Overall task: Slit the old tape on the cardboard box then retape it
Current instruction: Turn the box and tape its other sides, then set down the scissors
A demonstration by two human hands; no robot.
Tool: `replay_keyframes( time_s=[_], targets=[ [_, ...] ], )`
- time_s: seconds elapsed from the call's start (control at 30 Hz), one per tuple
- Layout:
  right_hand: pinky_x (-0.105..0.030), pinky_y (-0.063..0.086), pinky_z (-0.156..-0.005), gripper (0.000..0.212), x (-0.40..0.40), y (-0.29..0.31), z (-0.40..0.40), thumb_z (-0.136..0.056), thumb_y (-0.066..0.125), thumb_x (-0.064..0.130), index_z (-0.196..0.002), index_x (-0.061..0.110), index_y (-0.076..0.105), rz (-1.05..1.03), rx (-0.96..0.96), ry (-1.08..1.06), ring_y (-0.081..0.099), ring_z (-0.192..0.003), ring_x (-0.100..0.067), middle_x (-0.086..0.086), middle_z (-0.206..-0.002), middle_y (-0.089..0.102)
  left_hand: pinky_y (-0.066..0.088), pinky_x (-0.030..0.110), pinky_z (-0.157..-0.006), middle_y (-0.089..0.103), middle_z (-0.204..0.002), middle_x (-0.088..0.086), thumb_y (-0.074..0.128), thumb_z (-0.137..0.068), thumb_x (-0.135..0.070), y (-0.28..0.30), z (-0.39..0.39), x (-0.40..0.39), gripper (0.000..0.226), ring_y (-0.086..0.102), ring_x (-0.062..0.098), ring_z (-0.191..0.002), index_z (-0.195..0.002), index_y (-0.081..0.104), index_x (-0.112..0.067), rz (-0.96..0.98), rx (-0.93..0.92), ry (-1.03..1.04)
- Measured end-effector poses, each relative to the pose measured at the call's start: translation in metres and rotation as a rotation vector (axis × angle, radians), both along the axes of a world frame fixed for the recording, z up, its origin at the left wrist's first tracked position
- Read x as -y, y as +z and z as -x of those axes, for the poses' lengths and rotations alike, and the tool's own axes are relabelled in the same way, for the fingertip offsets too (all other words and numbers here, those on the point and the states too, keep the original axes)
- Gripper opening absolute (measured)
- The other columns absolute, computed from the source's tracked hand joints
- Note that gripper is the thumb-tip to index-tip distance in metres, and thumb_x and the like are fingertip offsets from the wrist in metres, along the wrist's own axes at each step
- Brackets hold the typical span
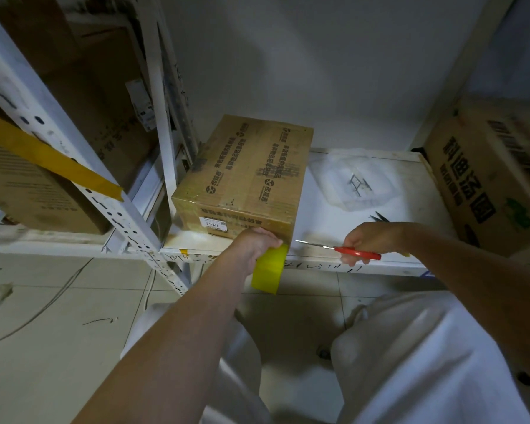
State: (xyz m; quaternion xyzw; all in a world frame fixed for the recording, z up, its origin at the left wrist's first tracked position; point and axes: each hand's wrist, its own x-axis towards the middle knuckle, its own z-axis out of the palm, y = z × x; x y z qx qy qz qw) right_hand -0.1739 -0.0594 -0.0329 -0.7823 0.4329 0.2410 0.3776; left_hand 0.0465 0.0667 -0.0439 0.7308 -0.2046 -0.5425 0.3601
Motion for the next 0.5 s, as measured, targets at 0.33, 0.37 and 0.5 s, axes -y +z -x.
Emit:
replay_keyframes(
  time_s=[0.33,0.37,0.5],
  targets=[
    [-0.02,0.036,-0.068,0.029,-0.019,0.009,-0.016,-0.09,0.051,0.055,-0.097,0.027,0.057,-0.18,0.023,0.004,0.046,-0.079,-0.007,0.01,-0.096,0.058,0.051,0.034,-0.073,0.061,-0.083,0.007,0.07,-0.083,-0.004,-0.003,-0.007,0.0,0.015,0.059,0.024,-0.08,-0.078,0.059,-0.013,0.014,-0.037,-0.031],
    [-0.02,0.036,-0.066,0.029,-0.019,0.008,-0.016,-0.09,0.052,0.054,-0.099,0.027,0.057,-0.183,0.034,-0.004,0.047,-0.08,-0.007,0.008,-0.1,0.06,0.05,0.031,-0.066,0.061,-0.082,0.007,0.069,-0.083,-0.003,-0.002,-0.008,-0.001,0.015,0.058,0.022,-0.075,-0.078,0.059,-0.013,0.015,-0.051,-0.032],
    [-0.021,0.032,-0.058,0.026,-0.019,0.003,-0.014,-0.092,0.055,0.046,-0.099,0.022,0.058,-0.222,0.094,-0.006,0.048,-0.075,-0.008,0.001,-0.101,0.061,0.048,0.029,-0.058,0.062,-0.08,0.007,0.068,-0.084,-0.002,-0.001,-0.011,-0.001,0.014,0.058,0.02,-0.069,-0.079,0.059,-0.012,0.023,-0.081,-0.041]
  ],
)
